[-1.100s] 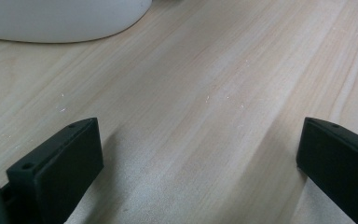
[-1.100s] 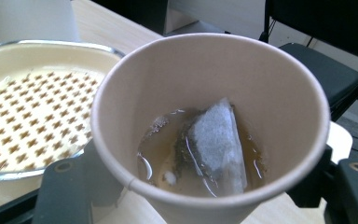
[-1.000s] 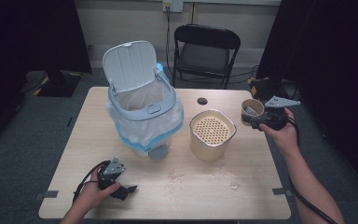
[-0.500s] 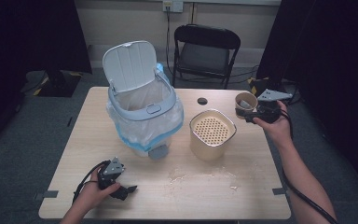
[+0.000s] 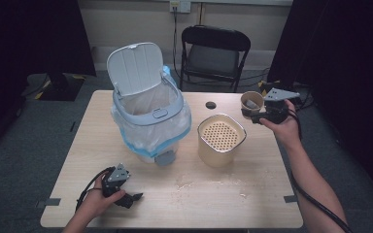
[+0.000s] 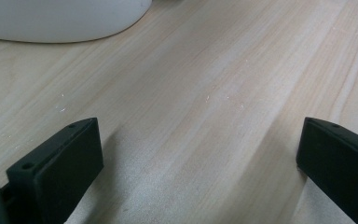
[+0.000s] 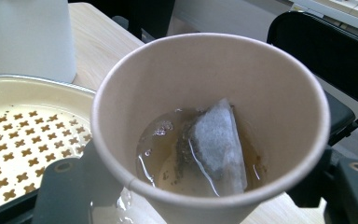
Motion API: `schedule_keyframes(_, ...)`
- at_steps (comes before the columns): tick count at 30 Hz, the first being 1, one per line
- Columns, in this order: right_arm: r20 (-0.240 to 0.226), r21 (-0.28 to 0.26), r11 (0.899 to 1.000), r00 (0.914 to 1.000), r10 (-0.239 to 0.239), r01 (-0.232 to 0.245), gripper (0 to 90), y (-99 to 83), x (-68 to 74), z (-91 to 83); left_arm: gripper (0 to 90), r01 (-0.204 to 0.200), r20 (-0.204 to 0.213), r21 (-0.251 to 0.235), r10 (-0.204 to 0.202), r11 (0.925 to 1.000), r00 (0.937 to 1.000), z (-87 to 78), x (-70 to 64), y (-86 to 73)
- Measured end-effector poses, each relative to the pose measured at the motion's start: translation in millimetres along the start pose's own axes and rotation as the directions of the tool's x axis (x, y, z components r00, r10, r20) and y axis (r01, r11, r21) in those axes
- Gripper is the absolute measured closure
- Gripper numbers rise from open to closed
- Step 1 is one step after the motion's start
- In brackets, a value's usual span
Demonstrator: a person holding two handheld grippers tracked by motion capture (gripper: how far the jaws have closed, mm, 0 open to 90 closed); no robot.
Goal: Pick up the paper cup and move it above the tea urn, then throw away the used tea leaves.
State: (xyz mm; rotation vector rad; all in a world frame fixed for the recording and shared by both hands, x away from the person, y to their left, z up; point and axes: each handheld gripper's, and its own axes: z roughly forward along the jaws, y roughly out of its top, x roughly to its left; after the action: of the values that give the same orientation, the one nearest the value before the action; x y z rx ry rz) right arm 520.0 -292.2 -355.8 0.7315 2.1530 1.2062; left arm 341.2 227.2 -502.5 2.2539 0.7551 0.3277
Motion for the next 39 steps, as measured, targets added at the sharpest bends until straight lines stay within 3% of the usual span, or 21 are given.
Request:
schedule_keyframes(7,0.002,-0.004,0.999,0.9991,-0.042,0.042,28.7,7.4,7.0,2.2,0.0,0.0,0.0,0.0,0.0,1.0,1.0,0.0,0.0,0.0)
schedule_keyframes(8,0.014,0.001,0.997,0.9968,-0.078,0.078,28.8,9.9,9.8,2.7,0.0,0.0,0.0,0.0,0.0,1.0,1.0,0.0,0.0,0.0)
schedule_keyframes(10,0.019,0.003,0.996,0.9956,-0.091,0.091,28.8,10.9,11.1,2.8,0.0,0.0,0.0,0.0,0.0,1.0,1.0,0.0,0.0,0.0)
schedule_keyframes(11,0.035,0.0,0.991,0.9902,-0.135,0.135,28.8,13.7,14.4,2.9,0.0,0.0,0.0,0.0,0.0,1.0,1.0,0.0,0.0,0.0)
schedule_keyframes(14,0.051,0.012,0.978,0.977,-0.207,0.207,29.0,17.3,19.2,2.7,0.0,-0.005,-0.002,-0.001,0.005,1.0,1.0,0.1,0.4,0.2)
schedule_keyframes(18,0.072,0.04,0.944,0.9416,-0.329,0.327,29.1,21.9,28.1,3.6,0.0,-0.003,0.003,0.0,0.003,1.0,1.0,0.4,0.5,0.3)
schedule_keyframes(21,0.087,0.054,0.913,0.9091,-0.407,0.404,29.3,25.1,35.1,3.5,0.0,-0.002,0.003,0.0,0.002,1.0,1.0,0.4,0.5,0.3)
schedule_keyframes(23,0.099,0.064,0.887,0.8816,-0.461,0.457,29.4,28.1,41.5,3.6,0.0,-0.002,0.003,0.0,0.002,1.0,1.0,0.4,0.5,0.3)
schedule_keyframes(26,0.115,0.107,0.829,0.821,-0.559,0.549,29.5,33.0,51.1,3.2,0.0,-0.003,0.003,0.0,0.003,1.0,1.0,0.4,0.5,0.3)
schedule_keyframes(27,0.126,0.157,0.776,0.7671,-0.629,0.611,29.5,34.5,56.3,3.3,0.0,-0.002,0.003,0.0,0.002,1.0,1.0,0.4,0.5,0.3)
schedule_keyframes(28,0.127,0.186,0.737,0.7283,-0.673,0.649,29.6,35.4,59.3,3.4,0.0,-0.002,0.003,0.0,0.002,1.0,1.0,0.4,0.5,0.3)
schedule_keyframes(29,0.129,0.214,0.694,0.6839,-0.718,0.688,29.7,36.6,62.8,3.4,0.0,-0.002,0.003,0.0,0.002,1.0,1.0,0.4,0.5,0.3)
schedule_keyframes(31,0.142,0.307,0.558,0.5423,-0.828,0.771,29.8,38.8,71.6,3.9,0.0,-0.003,0.003,0.0,0.003,1.0,1.0,0.4,0.5,0.3)
schedule_keyframes(32,0.14,0.332,0.512,0.4949,-0.858,0.792,29.8,39.1,74.6,4.1,0.0,-0.003,0.003,0.0,0.003,1.0,1.0,0.4,0.5,0.3)
schedule_keyframes(33,0.126,0.352,0.455,0.4399,-0.889,0.818,29.8,39.8,78.6,4.4,0.0,-0.003,0.003,0.0,0.003,1.0,1.0,0.4,0.5,0.3)
schedule_keyframes(34,0.114,0.364,0.413,0.3996,-0.91,0.835,29.9,40.3,81.6,4.9,0.0,-0.003,0.003,0.0,0.003,1.0,1.0,0.4,0.5,0.3)
schedule_keyframes(36,0.096,0.411,0.305,0.2919,-0.952,0.859,30.0,39.8,88.6,6.3,0.0,-0.002,0.003,-0.001,0.002,1.0,1.0,0.5,0.5,0.4)
schedule_keyframes(37,0.079,0.431,0.244,0.233,-0.969,0.869,30.0,39.4,92.3,7.2,0.0,0.004,0.003,-0.006,-0.004,1.0,1.0,0.9,0.2,0.3)
schedule_keyframes(38,0.062,0.441,0.196,0.1877,-0.98,0.876,30.1,39.0,95.3,8.8,0.0,0.004,0.003,-0.006,-0.004,1.0,1.0,0.8,0.2,0.3)
schedule_keyframes(39,0.042,0.461,0.133,0.1289,-0.991,0.877,30.1,38.2,98.6,10.5,0.0,0.004,0.003,-0.006,-0.004,1.0,1.0,0.9,0.2,0.3)
